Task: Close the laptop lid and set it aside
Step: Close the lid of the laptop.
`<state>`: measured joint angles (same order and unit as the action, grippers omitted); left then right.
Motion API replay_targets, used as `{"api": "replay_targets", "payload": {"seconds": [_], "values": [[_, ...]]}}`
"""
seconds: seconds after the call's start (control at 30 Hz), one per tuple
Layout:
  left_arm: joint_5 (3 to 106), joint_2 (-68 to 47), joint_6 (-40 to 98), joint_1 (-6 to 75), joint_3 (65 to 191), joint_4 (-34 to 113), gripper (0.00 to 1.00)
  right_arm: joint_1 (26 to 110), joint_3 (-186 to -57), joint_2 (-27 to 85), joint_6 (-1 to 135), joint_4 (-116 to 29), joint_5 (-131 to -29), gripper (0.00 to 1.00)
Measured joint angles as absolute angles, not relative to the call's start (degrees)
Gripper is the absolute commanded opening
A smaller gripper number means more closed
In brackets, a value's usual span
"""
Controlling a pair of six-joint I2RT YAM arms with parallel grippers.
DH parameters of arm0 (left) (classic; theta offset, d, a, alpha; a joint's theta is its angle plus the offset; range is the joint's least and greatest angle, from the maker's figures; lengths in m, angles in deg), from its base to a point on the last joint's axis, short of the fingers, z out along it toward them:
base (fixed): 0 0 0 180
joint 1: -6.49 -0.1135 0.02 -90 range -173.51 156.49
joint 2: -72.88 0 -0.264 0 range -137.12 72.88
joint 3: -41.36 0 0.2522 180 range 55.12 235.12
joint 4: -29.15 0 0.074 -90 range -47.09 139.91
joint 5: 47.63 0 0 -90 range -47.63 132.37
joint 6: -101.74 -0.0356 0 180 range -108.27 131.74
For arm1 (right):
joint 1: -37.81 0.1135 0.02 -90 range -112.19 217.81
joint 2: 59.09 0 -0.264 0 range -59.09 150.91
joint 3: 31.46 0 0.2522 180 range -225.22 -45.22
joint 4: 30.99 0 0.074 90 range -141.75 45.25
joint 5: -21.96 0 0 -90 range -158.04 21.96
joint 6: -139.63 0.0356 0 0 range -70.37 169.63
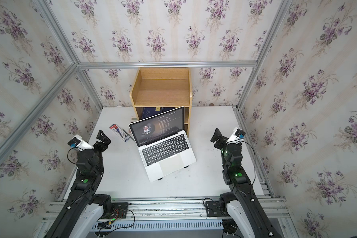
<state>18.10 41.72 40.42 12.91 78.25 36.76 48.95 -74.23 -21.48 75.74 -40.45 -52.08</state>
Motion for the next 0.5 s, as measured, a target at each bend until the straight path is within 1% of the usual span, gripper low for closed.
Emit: {"api": "replay_targets", "payload": {"seconds": [0.13, 0.2, 0.33, 0.37, 0.4, 0.47, 0.5], "values": [[26.93, 48.63, 45.78, 12.91, 77.77, 48.89, 1.00, 48.77, -81.71, -20.13, 82.08, -50.77, -57.08, 1.00], [29.94, 50.09, 48.16, 12.89, 79.83, 53.78, 0.98, 48.77, -88.11, -17.03, 83.81, -55.93, -59.75, 0.97], [38.23, 47.78, 50.37, 12.86, 83.13, 61.48, 0.96, 49.38, -102.19, -8.59, 84.22, -61.30, -71.42, 0.83], [40.21, 46.75, 50.37, 12.86, 83.54, 62.88, 0.96, 50.35, -105.40, -6.34, 84.20, -62.27, -73.98, 0.81], [42.12, 45.59, 50.37, 12.86, 84.09, 64.45, 0.96, 52.31, -108.79, -3.96, 84.20, -63.21, -75.57, 0.79], [45.68, 43.34, 50.35, 12.89, 85.05, 66.83, 0.95, 58.35, -115.10, 0.68, 83.48, -65.78, -76.67, 0.73], [47.47, 42.36, 50.35, 12.89, 85.49, 67.84, 0.95, 62.06, -118.12, 2.82, 82.60, -67.31, -76.14, 0.66]]}}
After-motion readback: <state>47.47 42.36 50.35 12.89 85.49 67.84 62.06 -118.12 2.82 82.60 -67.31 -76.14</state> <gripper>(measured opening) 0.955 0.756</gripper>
